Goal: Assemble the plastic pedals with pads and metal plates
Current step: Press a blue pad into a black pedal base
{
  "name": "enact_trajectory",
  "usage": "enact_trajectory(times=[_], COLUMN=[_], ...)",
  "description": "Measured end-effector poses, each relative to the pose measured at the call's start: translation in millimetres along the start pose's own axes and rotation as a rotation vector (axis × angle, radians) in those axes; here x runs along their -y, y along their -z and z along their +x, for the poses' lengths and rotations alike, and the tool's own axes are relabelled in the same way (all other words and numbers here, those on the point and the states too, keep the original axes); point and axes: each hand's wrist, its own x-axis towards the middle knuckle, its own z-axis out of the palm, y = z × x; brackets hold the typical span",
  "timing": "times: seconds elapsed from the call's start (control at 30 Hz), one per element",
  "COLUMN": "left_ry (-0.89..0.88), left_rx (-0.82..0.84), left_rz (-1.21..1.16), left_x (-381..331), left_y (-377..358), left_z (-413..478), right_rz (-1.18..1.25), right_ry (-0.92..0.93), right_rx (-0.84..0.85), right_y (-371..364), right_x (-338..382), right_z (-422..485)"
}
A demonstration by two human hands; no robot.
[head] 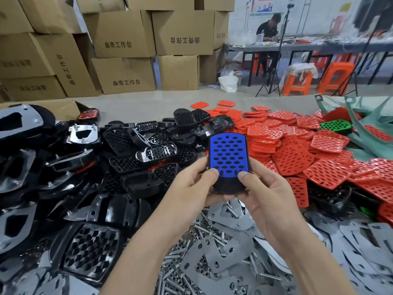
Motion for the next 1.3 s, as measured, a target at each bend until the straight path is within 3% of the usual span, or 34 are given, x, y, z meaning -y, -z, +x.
enact_trajectory(times=[0.27,0.63,0.93,1.0,1.13,1.3], left_ry=[-0.079,0.021,0.023,0.042,0.150,0.402], left_rx=[-0.004,-0.059,-0.071,-0.071,-0.174,0.068], left_rz=[0.053,-0.042,0.055,0.172,0.654,1.214], left_x=[1.1,0.7,-6.2,-12.3,-25.8,-33.5], left_y=[-4.9,-4.6,-6.7,-3.4,10.7,9.7], left_z=[-1.5,0.5,-1.7,-2.9,-10.1,-24.2], right_rz=[-0.087,0.032,0.058,0.067,0.070,0.119], right_ry=[0.082,-0.025,-0.004,0.019,0.059,0.049], right_rx=[-0.013,0.028,0.007,-0.029,-0.172,-0.261], right_y=[1.8,-0.8,-1.8,-2.5,-0.5,-1.7], right_x=[1.5,-0.8,-2.3,-4.7,-3.0,2.0], right_z=[0.5,0.1,-1.2,-0.6,0.8,0.4])
